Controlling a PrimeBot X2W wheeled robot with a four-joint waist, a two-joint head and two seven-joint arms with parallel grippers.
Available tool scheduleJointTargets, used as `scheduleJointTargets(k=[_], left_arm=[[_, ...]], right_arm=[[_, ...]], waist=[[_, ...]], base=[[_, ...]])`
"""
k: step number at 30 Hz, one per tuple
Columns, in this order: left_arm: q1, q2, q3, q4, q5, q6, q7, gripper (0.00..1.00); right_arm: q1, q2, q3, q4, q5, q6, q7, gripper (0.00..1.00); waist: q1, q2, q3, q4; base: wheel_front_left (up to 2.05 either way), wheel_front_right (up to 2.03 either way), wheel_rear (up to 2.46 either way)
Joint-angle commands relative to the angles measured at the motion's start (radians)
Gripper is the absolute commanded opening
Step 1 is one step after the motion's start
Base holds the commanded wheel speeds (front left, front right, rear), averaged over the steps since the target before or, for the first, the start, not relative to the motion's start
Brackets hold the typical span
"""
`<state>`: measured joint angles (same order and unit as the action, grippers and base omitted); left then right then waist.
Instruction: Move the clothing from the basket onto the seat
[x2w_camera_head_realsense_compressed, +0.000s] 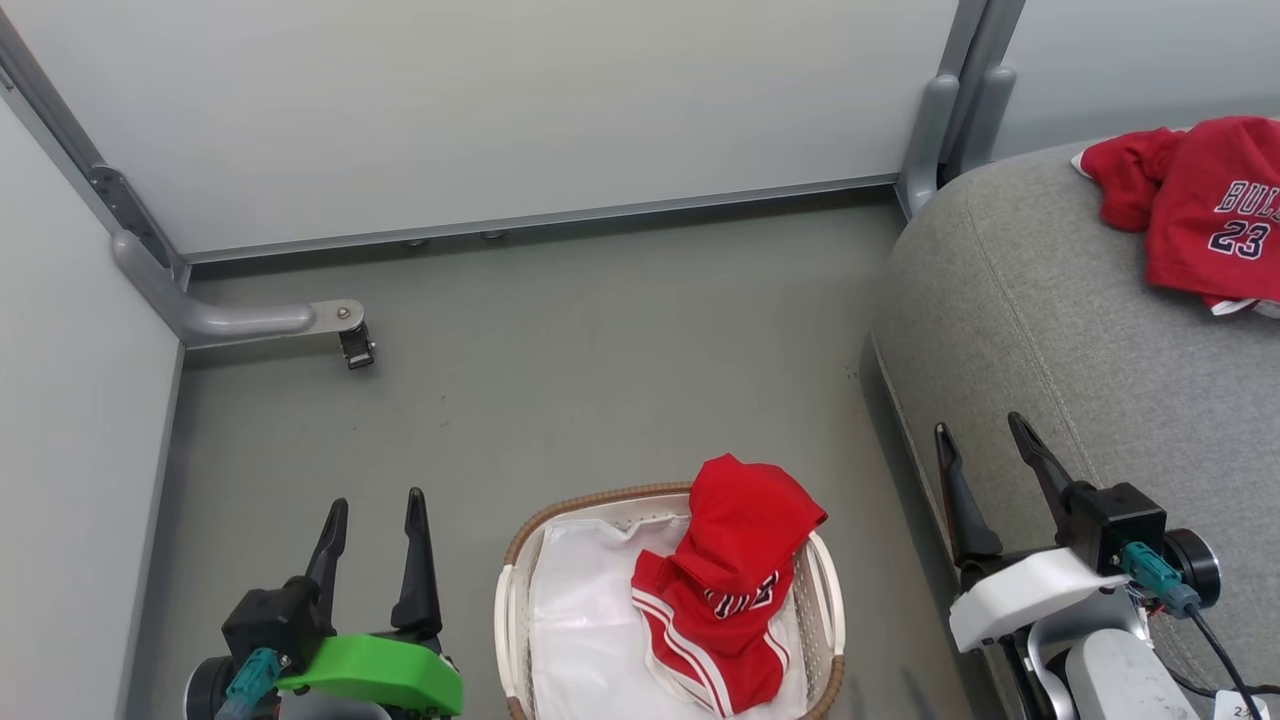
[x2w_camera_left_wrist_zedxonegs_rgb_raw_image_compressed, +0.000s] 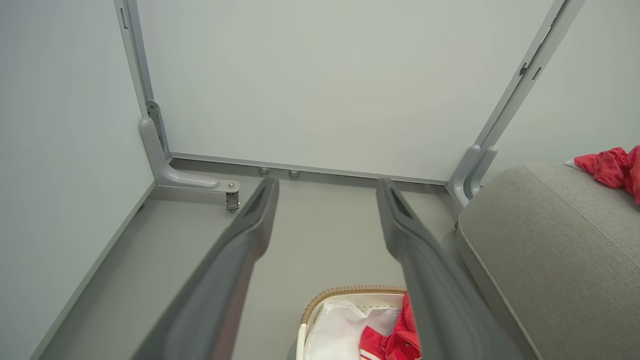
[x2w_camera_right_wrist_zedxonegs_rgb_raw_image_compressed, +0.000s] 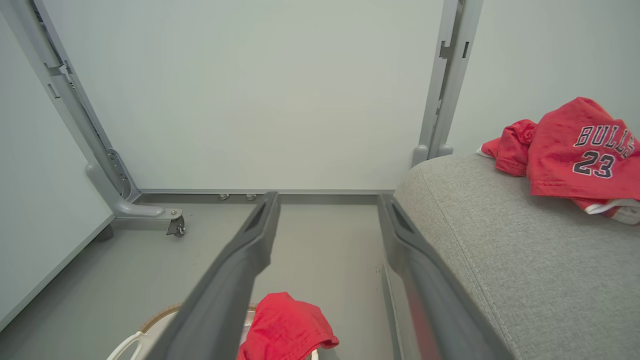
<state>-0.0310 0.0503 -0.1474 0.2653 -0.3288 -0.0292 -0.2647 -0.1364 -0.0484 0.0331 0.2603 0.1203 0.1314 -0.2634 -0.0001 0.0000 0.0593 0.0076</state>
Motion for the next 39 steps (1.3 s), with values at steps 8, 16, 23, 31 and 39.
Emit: scheduleJointTargets(k=[8, 16, 23, 31, 39], left_arm=[[-0.011, 0.000, 0.004, 0.001, 0.008, -0.003, 0.001, 1.00], [-0.028, 0.000, -0.004, 0.008, 0.019, -0.012, 0.001, 1.00], [-0.096, 0.001, -0.046, 0.048, 0.048, -0.035, 0.001, 1.00], [-0.258, 0.001, -0.143, 0.179, 0.088, -0.070, 0.001, 1.00], [-0.458, 0.005, -0.270, 0.369, 0.166, -0.094, 0.001, 1.00]], right_arm=[[-0.014, -0.004, -0.009, 0.000, 0.000, -0.001, -0.002, 1.00], [-0.024, -0.004, -0.007, -0.006, 0.007, -0.001, -0.002, 1.00], [-0.049, -0.004, -0.033, -0.023, 0.001, -0.001, -0.002, 1.00], [-0.101, -0.004, -0.075, -0.065, -0.019, -0.001, -0.002, 1.00], [-0.196, -0.004, -0.089, -0.120, -0.023, -0.001, -0.002, 1.00]], waist=[[0.0001, 0.0000, 0.011, -0.003], [0.0001, 0.0000, 0.034, -0.012], [0.0001, 0.0000, 0.087, -0.038], [0.0001, 0.0000, 0.215, -0.079], [0.0001, 0.0000, 0.404, -0.135]], base=[[0.00, 0.00, 0.00], [0.00, 0.00, 0.00], [0.00, 0.00, 0.00], [0.00, 0.00, 0.00], [0.00, 0.00, 0.00]])
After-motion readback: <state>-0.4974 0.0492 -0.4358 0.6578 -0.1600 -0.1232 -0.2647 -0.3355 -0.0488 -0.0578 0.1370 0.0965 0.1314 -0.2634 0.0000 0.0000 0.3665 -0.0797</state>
